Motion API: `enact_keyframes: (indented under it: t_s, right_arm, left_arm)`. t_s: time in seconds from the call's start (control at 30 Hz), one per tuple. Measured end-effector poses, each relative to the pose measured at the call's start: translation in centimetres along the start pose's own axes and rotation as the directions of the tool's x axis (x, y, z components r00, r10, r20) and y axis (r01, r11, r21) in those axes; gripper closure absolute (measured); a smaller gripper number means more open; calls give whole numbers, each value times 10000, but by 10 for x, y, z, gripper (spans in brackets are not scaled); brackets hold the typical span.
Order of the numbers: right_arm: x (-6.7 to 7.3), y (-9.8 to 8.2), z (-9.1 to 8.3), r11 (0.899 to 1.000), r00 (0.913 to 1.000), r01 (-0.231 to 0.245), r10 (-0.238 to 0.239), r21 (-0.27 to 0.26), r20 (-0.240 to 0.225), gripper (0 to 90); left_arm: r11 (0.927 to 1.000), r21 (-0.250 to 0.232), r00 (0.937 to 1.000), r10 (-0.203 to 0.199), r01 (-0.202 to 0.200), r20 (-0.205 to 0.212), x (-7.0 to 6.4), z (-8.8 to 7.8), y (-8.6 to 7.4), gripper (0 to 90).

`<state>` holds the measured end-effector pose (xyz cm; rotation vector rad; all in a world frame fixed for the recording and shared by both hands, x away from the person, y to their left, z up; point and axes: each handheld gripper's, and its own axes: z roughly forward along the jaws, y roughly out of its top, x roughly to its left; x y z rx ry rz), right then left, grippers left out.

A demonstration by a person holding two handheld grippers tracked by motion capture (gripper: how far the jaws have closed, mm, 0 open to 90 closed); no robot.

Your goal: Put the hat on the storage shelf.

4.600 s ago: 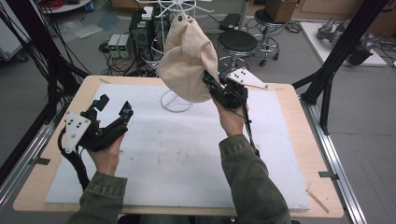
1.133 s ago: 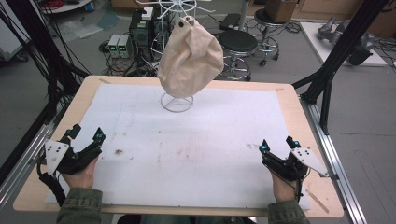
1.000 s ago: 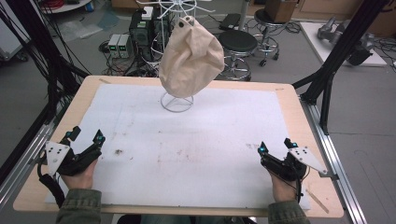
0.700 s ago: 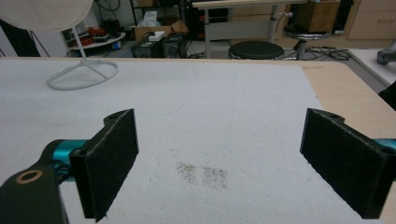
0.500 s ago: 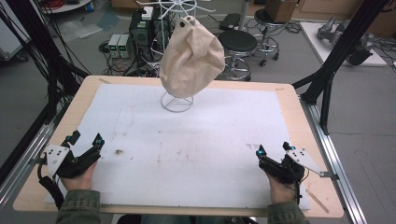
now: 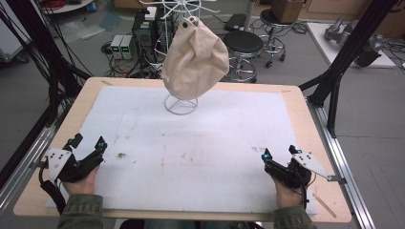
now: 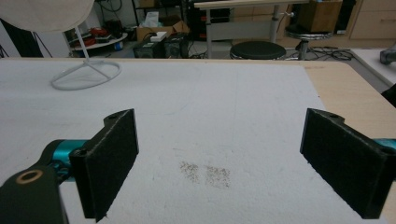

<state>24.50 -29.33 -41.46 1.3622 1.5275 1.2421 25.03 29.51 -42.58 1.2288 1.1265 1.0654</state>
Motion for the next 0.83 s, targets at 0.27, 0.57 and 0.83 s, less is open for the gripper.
enact_keyframes:
  t_s: [0.27,0.57,0.83]
  right_arm:
    - [0,0,0,10000,10000,-54,54,78,-71,106]
    - [-5,-6,0,9987,9986,-450,443,-246,-286,108]
    - [-16,-9,-1,9933,9936,-1124,1120,-279,-172,108]
  left_arm:
    - [10000,21,10000,-33,33,32,0,0,0,246]
    - [10000,22,10000,-45,45,45,1,0,0,246]
    - [10000,32,10000,-70,69,63,0,1,0,245]
